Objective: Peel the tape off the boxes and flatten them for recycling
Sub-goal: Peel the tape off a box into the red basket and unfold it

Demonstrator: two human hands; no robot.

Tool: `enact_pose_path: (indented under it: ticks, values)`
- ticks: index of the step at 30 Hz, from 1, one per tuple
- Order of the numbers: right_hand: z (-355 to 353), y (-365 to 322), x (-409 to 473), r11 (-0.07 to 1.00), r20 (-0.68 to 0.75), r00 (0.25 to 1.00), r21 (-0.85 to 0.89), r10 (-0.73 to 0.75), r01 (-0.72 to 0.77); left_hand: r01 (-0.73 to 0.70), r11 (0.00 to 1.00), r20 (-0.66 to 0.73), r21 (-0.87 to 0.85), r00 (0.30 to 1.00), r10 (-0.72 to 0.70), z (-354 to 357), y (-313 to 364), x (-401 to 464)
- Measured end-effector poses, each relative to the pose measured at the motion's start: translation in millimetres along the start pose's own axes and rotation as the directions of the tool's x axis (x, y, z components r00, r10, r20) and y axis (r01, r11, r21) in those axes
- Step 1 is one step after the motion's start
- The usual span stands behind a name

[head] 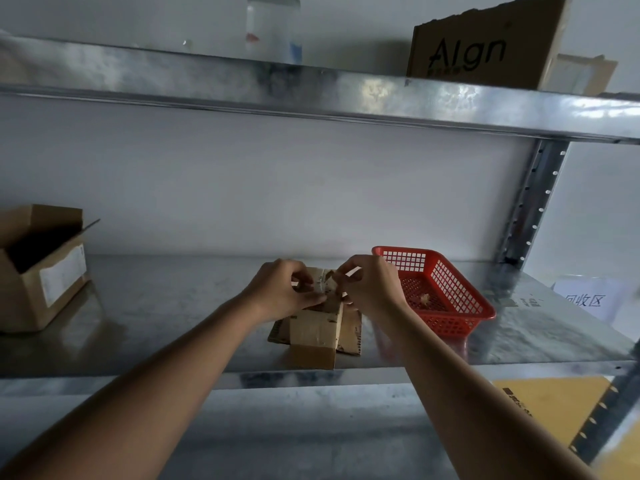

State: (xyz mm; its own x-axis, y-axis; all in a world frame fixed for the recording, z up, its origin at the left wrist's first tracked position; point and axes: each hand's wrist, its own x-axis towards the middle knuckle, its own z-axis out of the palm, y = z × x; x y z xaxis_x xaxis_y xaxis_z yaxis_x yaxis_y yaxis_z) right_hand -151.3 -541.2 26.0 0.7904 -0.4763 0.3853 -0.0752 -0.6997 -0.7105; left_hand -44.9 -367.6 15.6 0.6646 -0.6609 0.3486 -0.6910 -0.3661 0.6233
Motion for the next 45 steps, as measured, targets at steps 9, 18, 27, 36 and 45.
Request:
enact_pose_path:
  ticks: [9, 18, 27, 36, 45]
  values:
    - [-3.3, -15.9, 7.7, 0.996, 0.161, 0.983, 0.036, -0.087, 0.083, -0.014, 1.000, 0.080, 0.026, 0.997, 0.012, -10.4, -10.1, -1.7]
    - [-4.0, -18.0, 16.7, 0.818, 0.188, 0.981, 0.570, -0.044, -0.072, 0.031, 0.997, 0.196, -0.073, 0.980, -0.016, -14.9, -13.4, -3.0]
    - [-7.1, -9.0, 16.8, 0.906, 0.222, 0.926, -0.230, -0.305, 0.354, 0.024, 1.000, 0.111, 0.000, 0.994, -0.024, -11.0, -4.7, -6.0]
    - [0.6, -3.1, 15.5, 0.747, 0.289, 0.890, -0.486, -0.352, 0.454, -0.066, 0.962, 0.195, 0.265, 0.981, 0.013, -6.7, 17.9, -5.8]
    - [5.5, 4.5, 23.1, 0.883, -0.024, 0.981, -0.441, -0.192, 0.162, 0.004, 0.941, 0.272, 0.338, 0.957, -0.102, -40.6, -3.0, -12.8]
